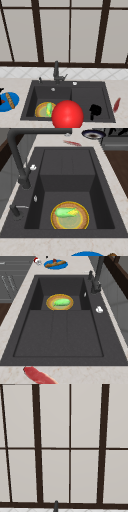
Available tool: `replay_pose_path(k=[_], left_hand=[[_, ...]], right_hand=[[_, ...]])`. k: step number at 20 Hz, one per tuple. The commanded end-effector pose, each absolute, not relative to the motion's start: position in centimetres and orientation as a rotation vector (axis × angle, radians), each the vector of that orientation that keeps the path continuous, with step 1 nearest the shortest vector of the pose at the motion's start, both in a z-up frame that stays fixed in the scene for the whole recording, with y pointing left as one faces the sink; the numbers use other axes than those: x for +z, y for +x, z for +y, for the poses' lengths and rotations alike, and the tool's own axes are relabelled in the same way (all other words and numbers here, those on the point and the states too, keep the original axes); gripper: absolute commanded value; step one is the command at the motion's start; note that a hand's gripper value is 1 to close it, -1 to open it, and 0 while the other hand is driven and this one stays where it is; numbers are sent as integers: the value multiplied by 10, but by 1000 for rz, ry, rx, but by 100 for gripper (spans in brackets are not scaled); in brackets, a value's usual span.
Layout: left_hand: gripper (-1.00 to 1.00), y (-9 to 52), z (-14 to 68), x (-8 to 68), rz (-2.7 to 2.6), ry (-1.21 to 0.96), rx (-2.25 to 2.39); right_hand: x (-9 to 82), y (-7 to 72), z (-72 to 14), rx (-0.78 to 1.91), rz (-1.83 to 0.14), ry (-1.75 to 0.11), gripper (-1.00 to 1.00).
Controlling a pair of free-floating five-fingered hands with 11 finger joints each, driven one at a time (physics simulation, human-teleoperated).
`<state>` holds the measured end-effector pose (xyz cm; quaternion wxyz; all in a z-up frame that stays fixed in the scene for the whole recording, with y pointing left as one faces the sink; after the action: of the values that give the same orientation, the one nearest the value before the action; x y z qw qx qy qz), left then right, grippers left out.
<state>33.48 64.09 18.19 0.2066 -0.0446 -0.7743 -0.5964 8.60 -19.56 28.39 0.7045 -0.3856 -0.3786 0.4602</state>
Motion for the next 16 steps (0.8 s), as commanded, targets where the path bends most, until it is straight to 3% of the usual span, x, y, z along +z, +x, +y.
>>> replay_pose_path(k=[1, 16], left_hand=[[-100, 330, 624, 187, -2141, -156, -1713], [-100, 300, 568, 190, -2145, -187, -1722]], right_hand=[[284, 86, -196, 1023, -842, -857, 0], [284, 86, -196, 1023, -842, -857, 0]])
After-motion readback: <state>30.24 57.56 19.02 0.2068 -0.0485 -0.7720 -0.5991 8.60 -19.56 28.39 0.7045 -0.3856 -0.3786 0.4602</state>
